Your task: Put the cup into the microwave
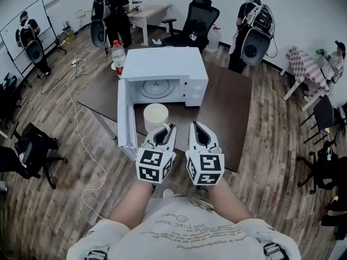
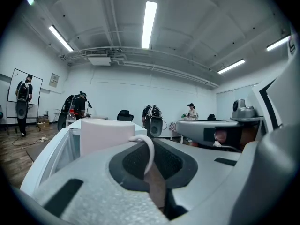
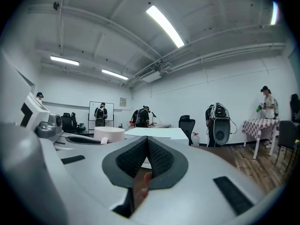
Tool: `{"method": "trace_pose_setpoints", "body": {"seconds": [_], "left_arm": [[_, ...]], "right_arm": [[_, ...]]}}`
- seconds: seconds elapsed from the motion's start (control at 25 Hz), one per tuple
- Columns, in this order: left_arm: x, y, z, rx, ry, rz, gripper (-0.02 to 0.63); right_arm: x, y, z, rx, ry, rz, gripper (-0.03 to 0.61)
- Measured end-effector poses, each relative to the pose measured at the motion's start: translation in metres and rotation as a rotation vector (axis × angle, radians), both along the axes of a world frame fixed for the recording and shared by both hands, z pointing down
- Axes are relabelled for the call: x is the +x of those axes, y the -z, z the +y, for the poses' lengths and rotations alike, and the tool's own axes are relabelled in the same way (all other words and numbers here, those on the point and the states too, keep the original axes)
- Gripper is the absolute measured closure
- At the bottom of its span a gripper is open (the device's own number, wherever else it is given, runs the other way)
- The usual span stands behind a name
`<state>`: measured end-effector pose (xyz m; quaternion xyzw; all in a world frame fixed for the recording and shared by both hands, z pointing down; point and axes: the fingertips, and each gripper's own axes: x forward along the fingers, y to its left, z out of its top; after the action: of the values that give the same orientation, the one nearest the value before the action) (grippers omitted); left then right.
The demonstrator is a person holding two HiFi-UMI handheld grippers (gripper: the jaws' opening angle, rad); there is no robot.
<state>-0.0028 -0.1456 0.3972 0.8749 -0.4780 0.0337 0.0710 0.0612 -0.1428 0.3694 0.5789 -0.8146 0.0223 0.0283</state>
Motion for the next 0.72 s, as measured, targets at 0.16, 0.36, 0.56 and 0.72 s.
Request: {"method": "trace_pose_setpoints", "body": {"seconds": [0.16,0.36,0.56,0.72], "left_arm": [[-0.001,-0.007,-0.026,0.000,-0.013,-0.004,0.580],[-0.003,-0.027,-0.048,-0.028,-0.026,-0.006,0.581],[-0.003,-0.044,-0.072,-0.007,-0.030,0.017,0.586],[-0.003,-0.058,-0.096,0.013,-0.017,0.013,0.588]], "right_arm": [[-0.006,-0.004,-0.026,-0.007,-0.007,-0.004,0.568],[-0.010,-0.014,-0.050,-0.034,-0.001,-0.029,0.568],[-0.016,-0.022,-0.074,-0.047,0.029,-0.054,0.568],[-0.017,-0.033,-0.094,-0.054,0.054,-0.029,0.568]]}}
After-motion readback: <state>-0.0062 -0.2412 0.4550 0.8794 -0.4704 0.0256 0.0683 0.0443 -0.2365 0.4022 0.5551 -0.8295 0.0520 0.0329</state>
